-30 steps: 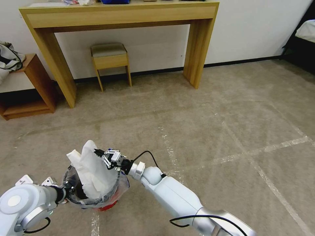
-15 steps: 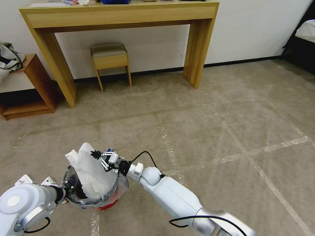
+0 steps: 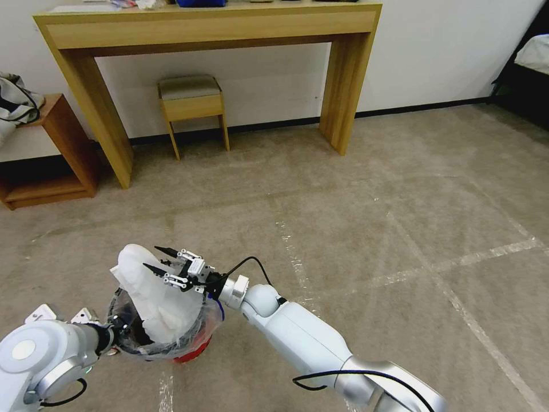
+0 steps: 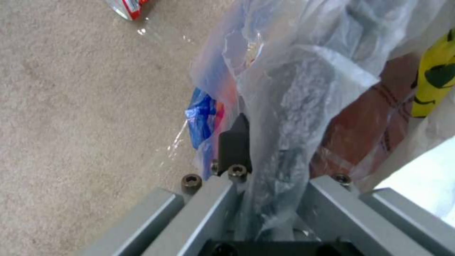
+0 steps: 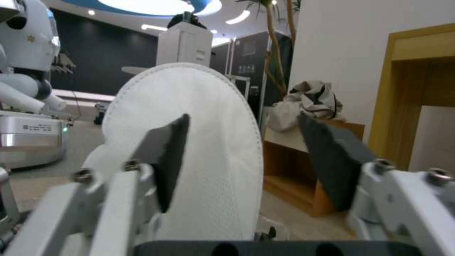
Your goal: Pick up the trash bin and place the garbage on the floor into it.
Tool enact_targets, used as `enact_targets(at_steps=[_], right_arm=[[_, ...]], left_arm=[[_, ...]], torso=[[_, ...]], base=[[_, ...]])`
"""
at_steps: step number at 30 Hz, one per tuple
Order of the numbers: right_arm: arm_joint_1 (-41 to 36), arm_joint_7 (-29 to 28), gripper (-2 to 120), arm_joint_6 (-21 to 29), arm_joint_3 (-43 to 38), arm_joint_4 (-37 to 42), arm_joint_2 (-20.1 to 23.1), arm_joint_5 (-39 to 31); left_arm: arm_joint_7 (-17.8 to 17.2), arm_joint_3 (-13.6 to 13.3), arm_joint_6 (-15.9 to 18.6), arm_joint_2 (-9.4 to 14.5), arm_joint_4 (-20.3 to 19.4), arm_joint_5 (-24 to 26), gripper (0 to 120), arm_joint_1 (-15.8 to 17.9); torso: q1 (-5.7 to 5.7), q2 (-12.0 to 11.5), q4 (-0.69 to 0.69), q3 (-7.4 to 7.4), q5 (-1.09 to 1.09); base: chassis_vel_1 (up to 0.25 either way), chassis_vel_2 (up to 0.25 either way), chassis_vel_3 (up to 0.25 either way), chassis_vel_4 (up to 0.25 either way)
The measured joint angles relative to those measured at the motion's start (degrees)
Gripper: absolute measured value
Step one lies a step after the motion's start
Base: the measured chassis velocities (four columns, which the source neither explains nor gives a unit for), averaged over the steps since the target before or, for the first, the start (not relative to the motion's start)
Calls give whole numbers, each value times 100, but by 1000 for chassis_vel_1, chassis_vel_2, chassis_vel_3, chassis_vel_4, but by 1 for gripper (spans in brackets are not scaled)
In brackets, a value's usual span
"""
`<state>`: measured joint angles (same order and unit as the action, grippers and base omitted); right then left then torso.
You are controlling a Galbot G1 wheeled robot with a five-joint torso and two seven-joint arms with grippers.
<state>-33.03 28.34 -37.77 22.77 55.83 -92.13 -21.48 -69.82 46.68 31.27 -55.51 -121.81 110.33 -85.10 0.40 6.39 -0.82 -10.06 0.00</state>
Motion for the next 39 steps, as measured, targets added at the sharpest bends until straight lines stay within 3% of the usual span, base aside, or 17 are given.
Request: enact_targets(at_steps=[2, 6, 8, 19, 32, 39], right_arm=[[6, -34, 78, 0, 5, 7, 0, 3], [20, -61, 87, 0, -6, 16, 0, 10], [37, -97, 98, 0, -26, 41, 0, 7], [257, -338, 100, 262, -443, 680, 14, -519], [538, -1046, 100, 874, -1388, 1718, 589, -1308], [506, -1620, 100, 979, -1809, 1846, 998, -1178]], left_arm=[[0, 1, 0, 6, 13, 6, 0, 12], [0, 1, 0, 6, 25, 7, 0, 23], [0, 1, -6, -2, 52, 6, 0, 43], [-12, 21, -10, 8, 130, -21, 0, 52], [-83, 132, -27, 45, 160, -25, 0, 18], [-118, 228, -29, 103, 89, -23, 0, -67]], torso=[[0, 0, 0, 0, 0], [0, 0, 0, 0, 0], [0, 0, 0, 0, 0], [0, 0, 1, 0, 0], [0, 0, 0, 0, 1], [0, 0, 0, 0, 2]], base=[[0, 0, 0, 0], [0, 0, 0, 0], [0, 0, 0, 0], [0, 0, 0, 0], [0, 0, 0, 0], [0, 0, 0, 0]])
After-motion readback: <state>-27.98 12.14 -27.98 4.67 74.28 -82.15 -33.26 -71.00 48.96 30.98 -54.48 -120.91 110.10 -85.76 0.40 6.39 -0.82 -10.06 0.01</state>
